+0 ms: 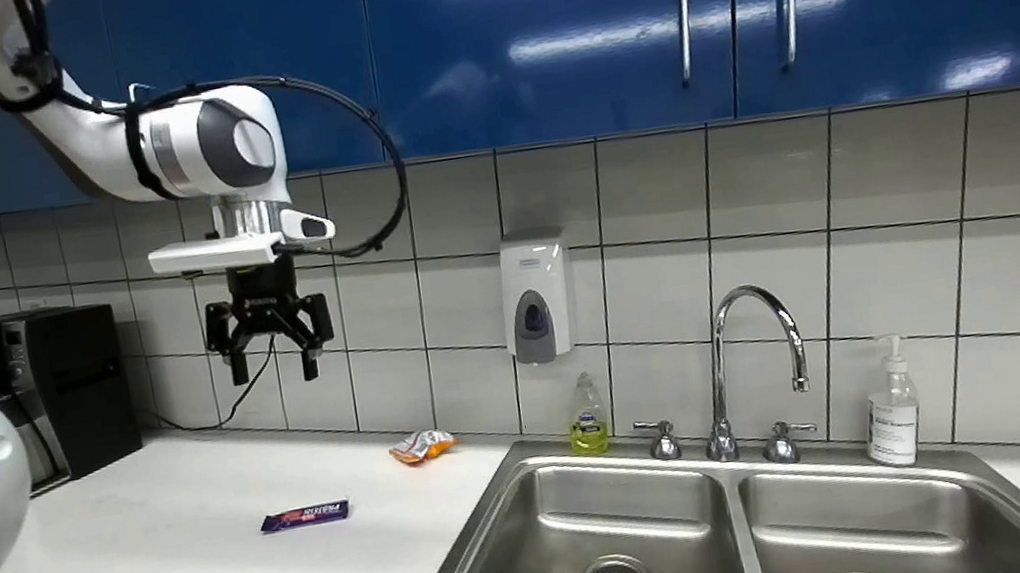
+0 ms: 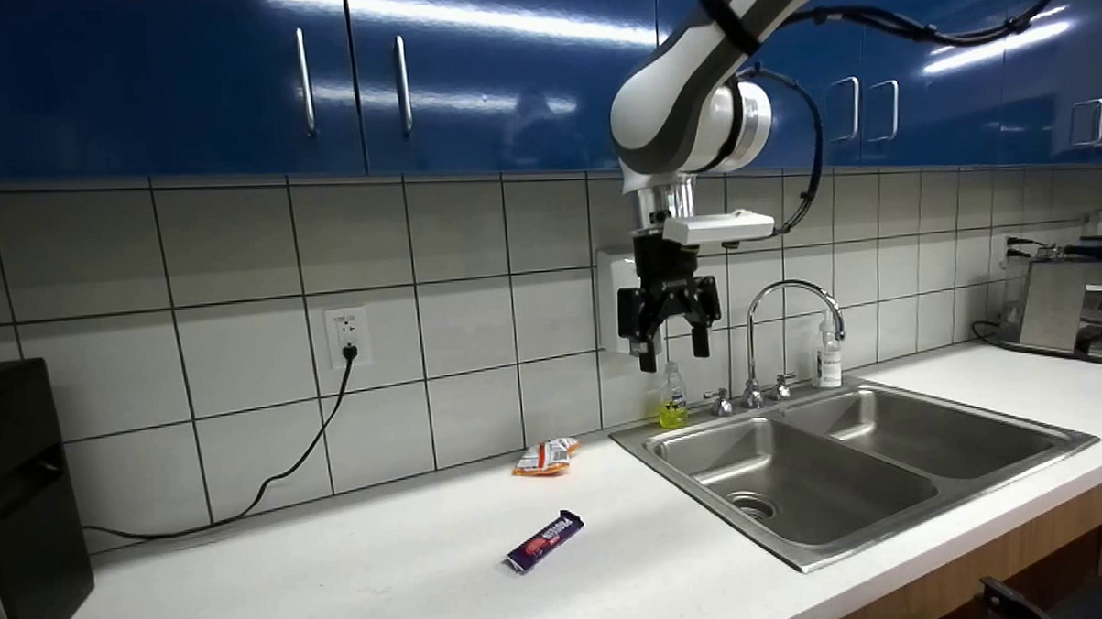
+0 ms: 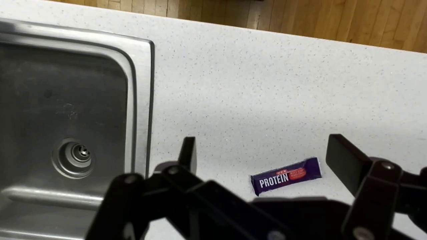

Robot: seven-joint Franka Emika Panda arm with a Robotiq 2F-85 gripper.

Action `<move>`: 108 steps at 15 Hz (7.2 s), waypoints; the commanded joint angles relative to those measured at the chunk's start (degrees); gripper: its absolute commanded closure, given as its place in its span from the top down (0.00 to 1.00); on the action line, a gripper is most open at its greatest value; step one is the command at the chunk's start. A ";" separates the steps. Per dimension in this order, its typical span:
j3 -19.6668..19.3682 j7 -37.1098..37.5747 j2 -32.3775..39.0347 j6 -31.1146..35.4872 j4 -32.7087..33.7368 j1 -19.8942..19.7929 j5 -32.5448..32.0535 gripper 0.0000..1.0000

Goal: Move the chocolate bar to the sink

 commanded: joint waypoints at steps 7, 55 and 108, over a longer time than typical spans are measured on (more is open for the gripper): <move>0.31 1.52 23.35 12.99 7.27 0.75 -2.27 1.00; 0.28 -8.69 53.91 5.67 39.54 6.57 -8.04 1.00; -8.79 48.07 54.40 14.89 37.85 14.85 1.24 1.00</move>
